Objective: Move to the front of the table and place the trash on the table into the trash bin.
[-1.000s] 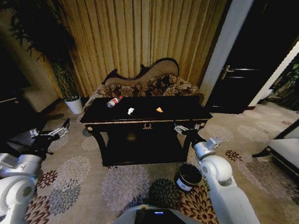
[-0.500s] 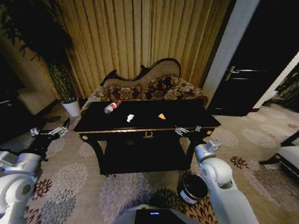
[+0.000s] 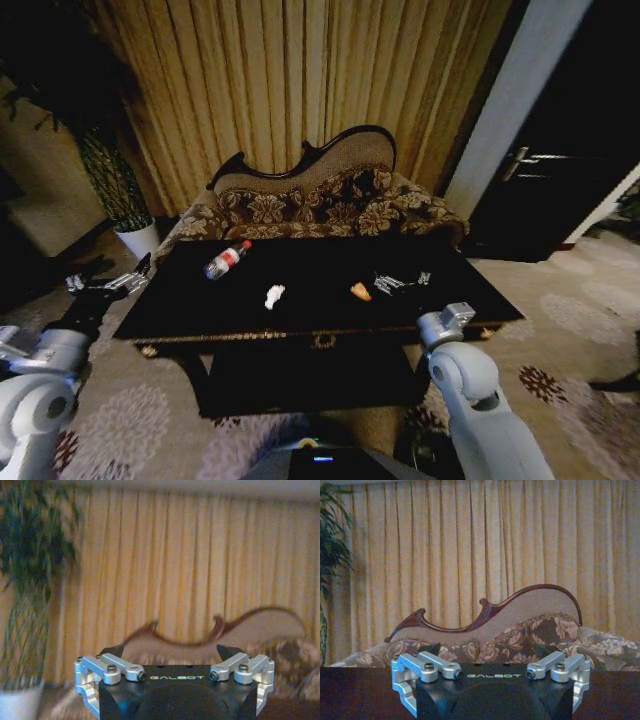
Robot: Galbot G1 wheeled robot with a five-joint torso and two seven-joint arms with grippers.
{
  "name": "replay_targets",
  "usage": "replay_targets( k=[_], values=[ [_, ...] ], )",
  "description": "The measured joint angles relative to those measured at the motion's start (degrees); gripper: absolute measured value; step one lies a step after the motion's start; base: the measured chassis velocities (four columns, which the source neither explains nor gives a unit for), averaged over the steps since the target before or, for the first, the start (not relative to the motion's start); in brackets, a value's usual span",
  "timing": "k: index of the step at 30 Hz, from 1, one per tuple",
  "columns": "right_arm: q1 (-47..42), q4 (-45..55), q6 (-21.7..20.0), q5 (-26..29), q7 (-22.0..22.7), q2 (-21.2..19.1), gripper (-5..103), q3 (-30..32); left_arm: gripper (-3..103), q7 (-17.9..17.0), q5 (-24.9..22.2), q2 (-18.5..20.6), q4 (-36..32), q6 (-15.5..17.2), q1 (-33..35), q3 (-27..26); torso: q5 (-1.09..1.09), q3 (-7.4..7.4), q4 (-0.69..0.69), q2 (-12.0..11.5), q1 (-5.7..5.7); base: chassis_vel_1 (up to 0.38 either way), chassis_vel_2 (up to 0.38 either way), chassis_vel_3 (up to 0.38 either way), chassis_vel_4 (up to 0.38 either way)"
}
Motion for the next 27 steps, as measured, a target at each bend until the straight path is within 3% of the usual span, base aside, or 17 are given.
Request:
replay_targets(
  k=[4, 12, 15, 18, 27],
  values=[
    [0.06, -0.13, -0.25, 0.04, 0.00, -0.58, 100, 0.61, 100, -0.89, -0.02, -0.53, 0.13, 3.38, 0.29, 0.70, 0.00, -0.03, 0.01, 0.01, -0.07, -0.029, 0.034, 0.002, -0.014],
    [-1.53, 0.23, -3.38, 0.09, 0.00, -1.29, 100, 1.40, 100, -0.89, -0.06, -0.60, 2.21, 5.89, -0.09, 1.79, 0.02, -0.06, 0.02, 0.08, -0.15, 0.034, -0.030, -0.018, 0.037],
    [-2.00, 0.51, -4.18, 0.08, 0.00, -1.28, 100, 1.40, 100, -0.87, -0.07, -0.58, 2.32, 6.04, -0.09, 1.80, 0.02, -0.05, 0.02, 0.07, -0.15, 0.000, 0.000, 0.000, 0.000],
    [-4.30, 2.11, -10.49, 0.26, 0.00, -1.08, 100, 0.41, 100, -0.88, -0.07, -0.45, 2.75, 6.23, 0.05, 1.59, 0.00, -0.01, 0.00, 0.02, -0.05, 0.000, 0.000, 0.000, 0.000],
    [-4.57, 2.45, -13.65, 2.99, 0.01, -0.16, 100, -1.32, 100, -0.90, -0.04, -0.24, 2.57, 6.17, 0.09, 1.24, 0.02, -0.04, 0.01, 0.04, -0.09, 0.000, 0.000, 0.000, 0.000]
  ],
)
